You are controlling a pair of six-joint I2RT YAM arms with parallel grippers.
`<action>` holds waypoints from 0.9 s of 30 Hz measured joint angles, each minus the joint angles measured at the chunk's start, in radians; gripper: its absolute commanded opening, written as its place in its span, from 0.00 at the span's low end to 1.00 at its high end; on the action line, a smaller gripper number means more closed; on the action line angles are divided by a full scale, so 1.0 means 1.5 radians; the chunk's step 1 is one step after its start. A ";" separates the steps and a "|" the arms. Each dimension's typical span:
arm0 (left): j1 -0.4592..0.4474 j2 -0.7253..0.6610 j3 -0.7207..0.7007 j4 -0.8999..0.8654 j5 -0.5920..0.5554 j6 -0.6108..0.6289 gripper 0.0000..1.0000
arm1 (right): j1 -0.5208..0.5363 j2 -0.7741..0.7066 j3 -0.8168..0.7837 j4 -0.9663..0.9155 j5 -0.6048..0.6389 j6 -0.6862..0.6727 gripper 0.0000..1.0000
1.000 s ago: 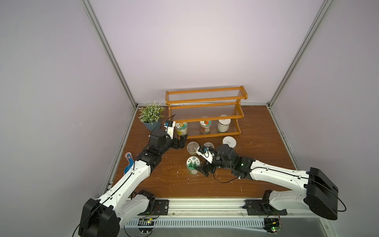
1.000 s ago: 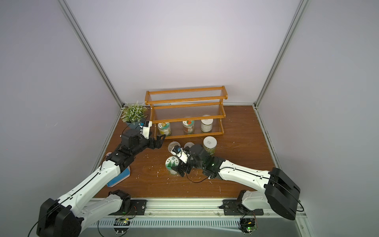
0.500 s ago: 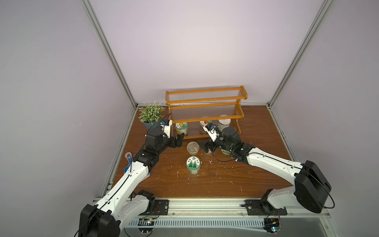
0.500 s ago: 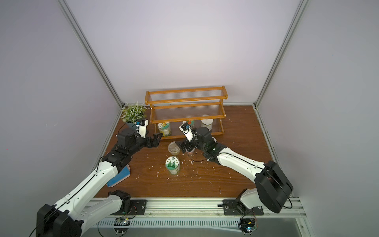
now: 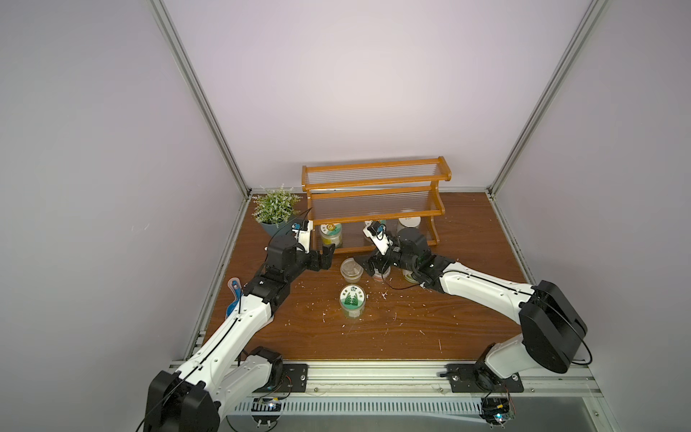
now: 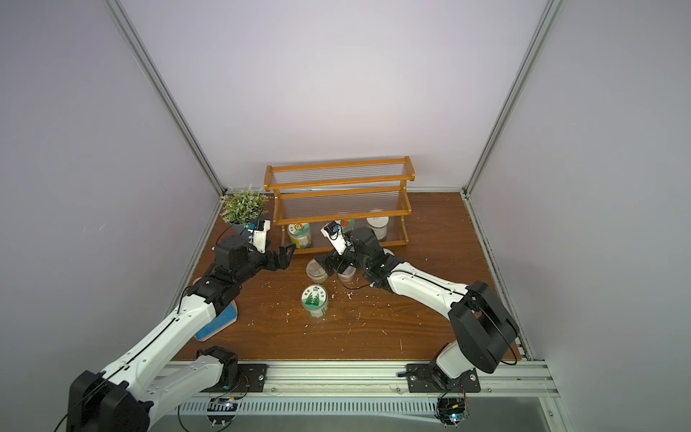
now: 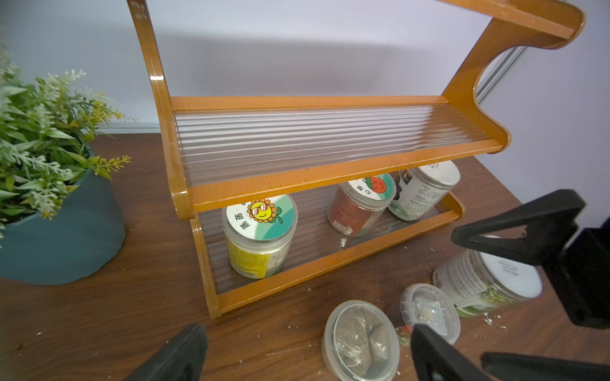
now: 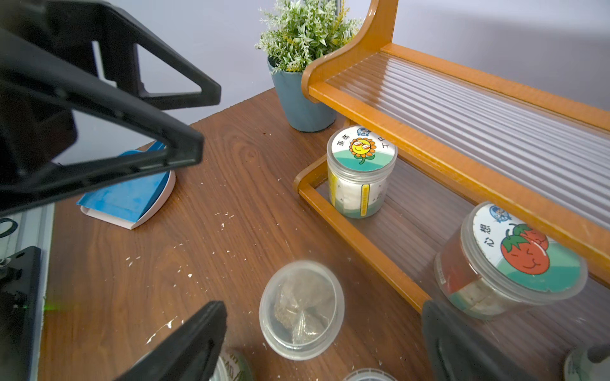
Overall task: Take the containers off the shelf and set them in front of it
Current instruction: 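Pick up a container from the shelf.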
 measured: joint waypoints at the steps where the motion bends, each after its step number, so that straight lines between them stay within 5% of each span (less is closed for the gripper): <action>1: 0.000 0.014 -0.004 0.014 0.000 0.000 1.00 | 0.000 -0.003 0.000 -0.005 -0.003 -0.001 0.99; 27: -0.001 0.369 0.100 0.210 -0.051 0.017 0.99 | -0.009 -0.111 0.000 -0.116 -0.044 -0.014 0.99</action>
